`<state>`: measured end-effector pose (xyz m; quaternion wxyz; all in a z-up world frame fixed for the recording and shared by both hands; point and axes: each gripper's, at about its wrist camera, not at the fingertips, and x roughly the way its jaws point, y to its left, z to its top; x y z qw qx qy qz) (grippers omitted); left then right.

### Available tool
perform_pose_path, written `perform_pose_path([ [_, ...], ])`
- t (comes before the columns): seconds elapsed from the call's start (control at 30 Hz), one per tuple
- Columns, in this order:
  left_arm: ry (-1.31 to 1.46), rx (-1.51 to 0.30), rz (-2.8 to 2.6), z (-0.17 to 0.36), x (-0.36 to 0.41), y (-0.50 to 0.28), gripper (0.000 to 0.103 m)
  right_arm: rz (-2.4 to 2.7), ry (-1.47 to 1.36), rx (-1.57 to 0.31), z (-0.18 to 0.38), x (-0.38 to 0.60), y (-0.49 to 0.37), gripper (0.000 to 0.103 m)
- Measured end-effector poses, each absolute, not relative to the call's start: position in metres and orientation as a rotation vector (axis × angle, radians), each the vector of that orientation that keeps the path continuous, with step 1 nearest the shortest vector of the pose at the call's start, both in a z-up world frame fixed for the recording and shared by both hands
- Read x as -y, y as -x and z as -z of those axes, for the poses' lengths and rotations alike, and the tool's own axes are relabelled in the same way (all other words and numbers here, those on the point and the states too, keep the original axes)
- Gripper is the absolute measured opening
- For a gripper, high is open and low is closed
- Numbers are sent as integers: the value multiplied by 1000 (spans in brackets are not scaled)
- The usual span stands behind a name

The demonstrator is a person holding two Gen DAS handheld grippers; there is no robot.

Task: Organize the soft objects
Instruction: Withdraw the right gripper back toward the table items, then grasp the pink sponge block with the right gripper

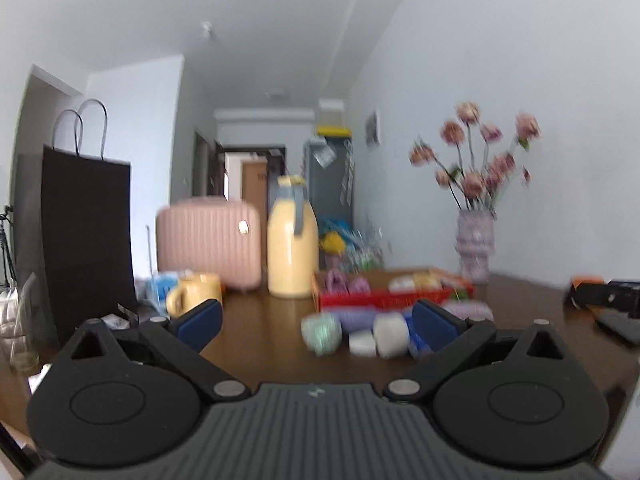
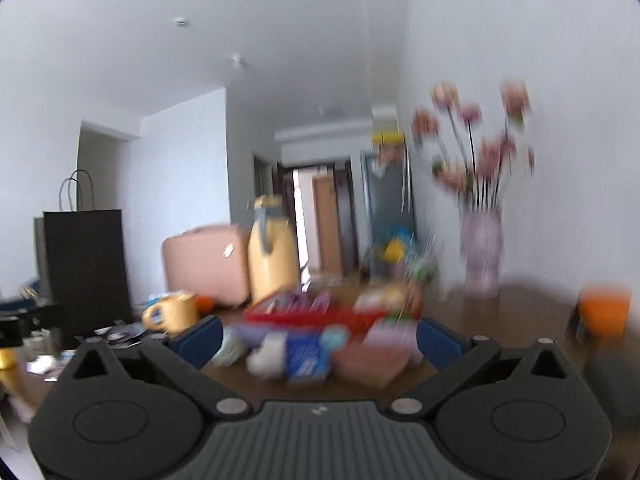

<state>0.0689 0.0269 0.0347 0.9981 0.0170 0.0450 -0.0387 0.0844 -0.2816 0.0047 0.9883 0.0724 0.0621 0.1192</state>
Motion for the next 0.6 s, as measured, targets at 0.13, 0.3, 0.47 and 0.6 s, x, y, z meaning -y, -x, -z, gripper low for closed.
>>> perform_pose_path([
  [0.13, -96, -88, 35, -30, -25, -75, 103, -194, -120, -195, 19, 269, -83, 103],
  [0.3, -45, -144, 37, -23, -29, -92, 103, -200, -68, -164, 20, 260, -91, 103],
  [0.47, -51, -188, 17, -16, -26, -116, 103, -208, -41, -173, 22, 259, -107, 103],
  [0.6, -22, -237, 17, -13, -22, -147, 103, -203, 1, -200, 23, 256, -134, 103],
])
